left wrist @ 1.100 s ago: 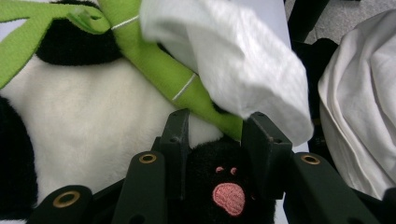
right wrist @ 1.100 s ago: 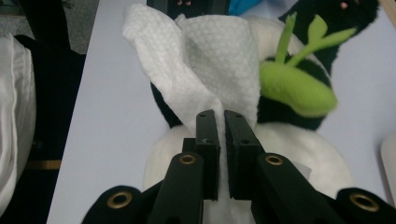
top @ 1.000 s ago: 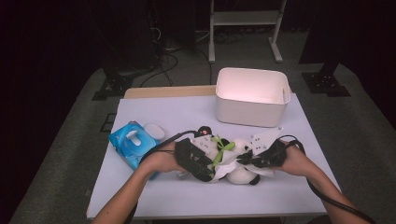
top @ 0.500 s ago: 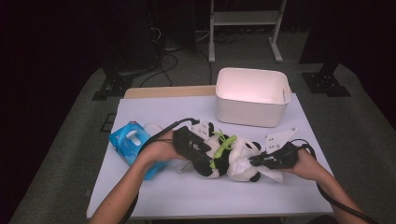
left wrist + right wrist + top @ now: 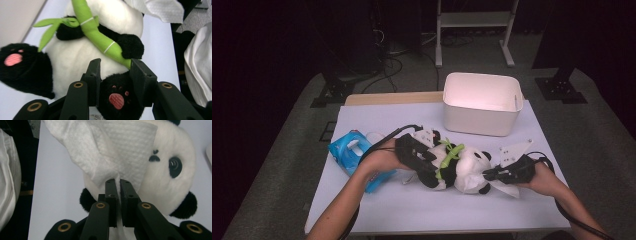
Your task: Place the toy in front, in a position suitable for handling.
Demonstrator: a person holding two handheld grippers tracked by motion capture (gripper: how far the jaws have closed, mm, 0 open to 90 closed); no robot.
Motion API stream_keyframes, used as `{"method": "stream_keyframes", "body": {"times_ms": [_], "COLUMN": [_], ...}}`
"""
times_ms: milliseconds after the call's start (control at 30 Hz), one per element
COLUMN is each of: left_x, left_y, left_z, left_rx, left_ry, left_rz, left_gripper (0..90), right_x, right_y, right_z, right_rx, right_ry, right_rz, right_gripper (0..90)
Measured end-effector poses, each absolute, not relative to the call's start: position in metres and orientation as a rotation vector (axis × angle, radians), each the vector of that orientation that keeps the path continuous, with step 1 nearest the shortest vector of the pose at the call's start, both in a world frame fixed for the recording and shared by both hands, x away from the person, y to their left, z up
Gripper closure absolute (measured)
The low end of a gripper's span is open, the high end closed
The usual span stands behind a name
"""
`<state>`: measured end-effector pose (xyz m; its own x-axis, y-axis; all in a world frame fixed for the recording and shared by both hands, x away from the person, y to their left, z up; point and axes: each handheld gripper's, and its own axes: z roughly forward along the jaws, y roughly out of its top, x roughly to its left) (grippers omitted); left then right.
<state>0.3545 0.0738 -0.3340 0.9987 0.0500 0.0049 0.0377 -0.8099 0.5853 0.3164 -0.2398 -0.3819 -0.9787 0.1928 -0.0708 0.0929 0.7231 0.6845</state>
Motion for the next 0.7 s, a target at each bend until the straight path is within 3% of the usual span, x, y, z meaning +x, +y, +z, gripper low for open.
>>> {"method": "stream_keyframes", "body": {"times_ms": [433,700], "left_x": [0.352,0.349], "left_y": [0.075,0.076], "left_z": [-0.344,-0.346], "left_rx": [2.526,2.518], "left_ry": [0.067,0.065], "left_rz": [-0.011,-0.019], "left_gripper": [60.3,60.1], "right_x": [0.329,0.325], "right_y": [-0.176,-0.191], "right_z": [-0.355,-0.361], "right_rx": [0.027,0.069], "right_ry": [2.758,2.756], "right_rz": [1.12,1.135], "right_gripper": [84.5,84.5]}}
